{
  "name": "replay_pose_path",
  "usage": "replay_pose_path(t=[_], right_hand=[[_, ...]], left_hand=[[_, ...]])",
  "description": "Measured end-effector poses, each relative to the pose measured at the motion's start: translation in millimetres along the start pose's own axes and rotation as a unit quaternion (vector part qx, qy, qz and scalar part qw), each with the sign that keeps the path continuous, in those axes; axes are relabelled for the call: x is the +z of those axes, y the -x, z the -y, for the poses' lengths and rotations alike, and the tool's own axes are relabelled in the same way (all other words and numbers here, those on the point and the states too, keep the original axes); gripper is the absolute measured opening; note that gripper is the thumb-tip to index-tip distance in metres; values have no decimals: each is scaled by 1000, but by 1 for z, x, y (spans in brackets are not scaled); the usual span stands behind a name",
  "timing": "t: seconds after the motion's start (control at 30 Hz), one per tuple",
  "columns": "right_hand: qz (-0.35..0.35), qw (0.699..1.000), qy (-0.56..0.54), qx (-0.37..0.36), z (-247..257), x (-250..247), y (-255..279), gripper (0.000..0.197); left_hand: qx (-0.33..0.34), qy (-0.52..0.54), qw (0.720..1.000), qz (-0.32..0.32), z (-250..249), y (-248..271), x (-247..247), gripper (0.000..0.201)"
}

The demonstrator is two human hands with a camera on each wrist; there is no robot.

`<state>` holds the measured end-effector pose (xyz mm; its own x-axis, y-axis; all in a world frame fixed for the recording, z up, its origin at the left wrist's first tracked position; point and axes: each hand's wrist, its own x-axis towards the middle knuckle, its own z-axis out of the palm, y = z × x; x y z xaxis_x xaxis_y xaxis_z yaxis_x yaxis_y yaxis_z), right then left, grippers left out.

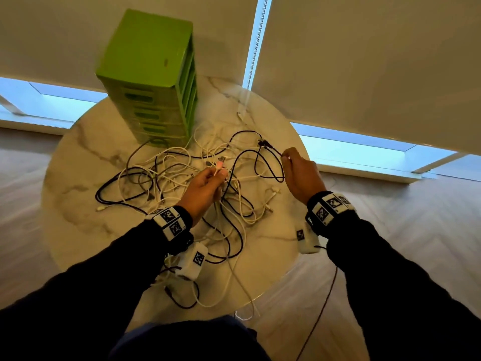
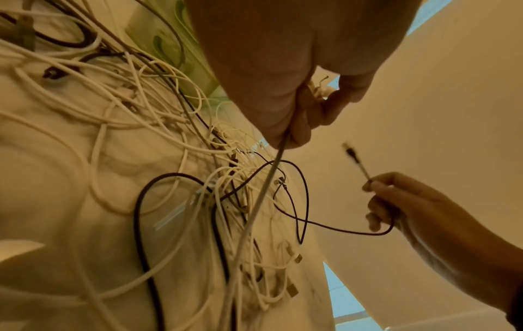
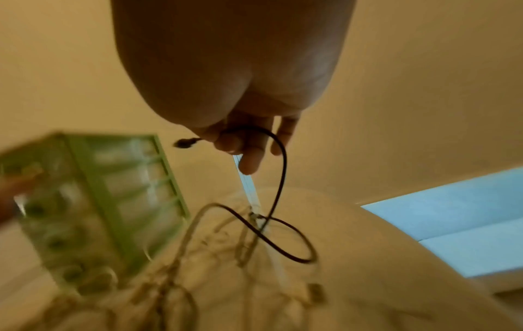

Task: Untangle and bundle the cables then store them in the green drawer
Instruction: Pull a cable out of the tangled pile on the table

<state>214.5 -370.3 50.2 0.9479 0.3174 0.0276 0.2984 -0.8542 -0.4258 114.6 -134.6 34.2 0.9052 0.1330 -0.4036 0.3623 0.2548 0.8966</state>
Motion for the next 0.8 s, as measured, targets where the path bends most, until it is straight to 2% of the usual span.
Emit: replay_pose_path(t=[0.07,0.17,0.3,0.43,0.53,0.63,0.8], right_hand=[[-31,990,-137,7,25,-3,3,17],[-11,968,-249,-12,67,-1,19,12],[38,959,-278,-41,110,24,43,11],[35,954,-298,-20,131,51,56,11],[18,959,-283,-8,139,62,60,14],[42,980,-193,-15,135,68,67,23],[129,987,-80,-46,112,77,78,31]], left_hand=[[-11,57,998,-3,0,-2,2,14],[-8,126,992,-10,-8,-5,7,15],[9,165,986,-6,-20,-4,9,22],[17,130,991,8,-22,2,8,29],[25,48,998,-17,-17,7,1,43],[74,-4,996,-49,-22,14,-7,46],[115,42,991,-54,-48,26,-27,42]])
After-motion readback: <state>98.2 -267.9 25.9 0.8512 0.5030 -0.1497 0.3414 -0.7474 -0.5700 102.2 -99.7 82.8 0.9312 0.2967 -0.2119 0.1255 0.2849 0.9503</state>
